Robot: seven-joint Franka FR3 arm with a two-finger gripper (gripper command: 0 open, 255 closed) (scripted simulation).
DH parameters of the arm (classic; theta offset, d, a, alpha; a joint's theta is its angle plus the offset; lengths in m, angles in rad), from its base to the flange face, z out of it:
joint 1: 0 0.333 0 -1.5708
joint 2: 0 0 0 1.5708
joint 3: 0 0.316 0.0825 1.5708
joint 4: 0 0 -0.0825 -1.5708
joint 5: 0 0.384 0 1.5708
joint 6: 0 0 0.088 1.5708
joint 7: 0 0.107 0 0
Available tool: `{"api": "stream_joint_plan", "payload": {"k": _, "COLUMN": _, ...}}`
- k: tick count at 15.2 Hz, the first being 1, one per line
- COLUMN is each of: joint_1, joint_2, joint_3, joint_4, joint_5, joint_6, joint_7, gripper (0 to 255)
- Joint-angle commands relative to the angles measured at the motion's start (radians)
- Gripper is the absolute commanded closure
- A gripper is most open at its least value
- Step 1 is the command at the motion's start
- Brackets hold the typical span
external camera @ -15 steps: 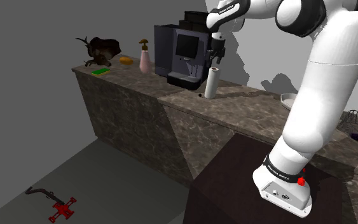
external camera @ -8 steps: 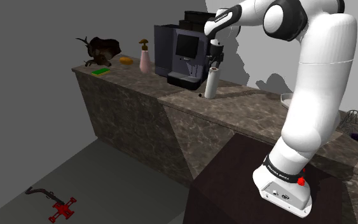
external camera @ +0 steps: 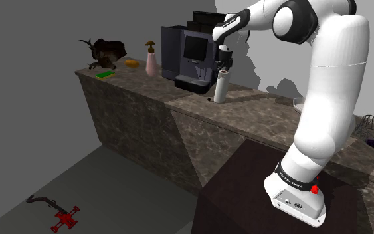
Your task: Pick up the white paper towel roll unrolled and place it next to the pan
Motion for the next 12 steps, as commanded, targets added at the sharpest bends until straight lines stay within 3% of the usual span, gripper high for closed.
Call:
{"api": "stream_joint_plan", "payload": {"k": 1, "joint_1": 0.0, "joint_2": 0.0, "joint_3": 0.0, "joint_4": 0.0, "joint_5": 0.0, "joint_6": 0.0, "joint_7": 0.0, "gripper": 0}}
{"api": "stream_joint_plan", "payload": {"k": 2, "joint_1": 0.0, "joint_2": 0.0, "joint_3": 0.0, "joint_4": 0.0, "joint_5": 0.0, "joint_6": 0.0, "joint_7": 0.0, "gripper": 0}}
{"api": "stream_joint_plan", "payload": {"k": 3, "joint_1": 0.0, "joint_2": 0.0, "joint_3": 0.0, "joint_4": 0.0, "joint_5": 0.0, "joint_6": 0.0, "joint_7": 0.0, "gripper": 255}}
{"api": "stream_joint_plan", "payload": {"k": 12, "joint_1": 0.0, "joint_2": 0.0, "joint_3": 0.0, "joint_4": 0.0, "joint_5": 0.0, "joint_6": 0.0, "joint_7": 0.0, "gripper": 255}}
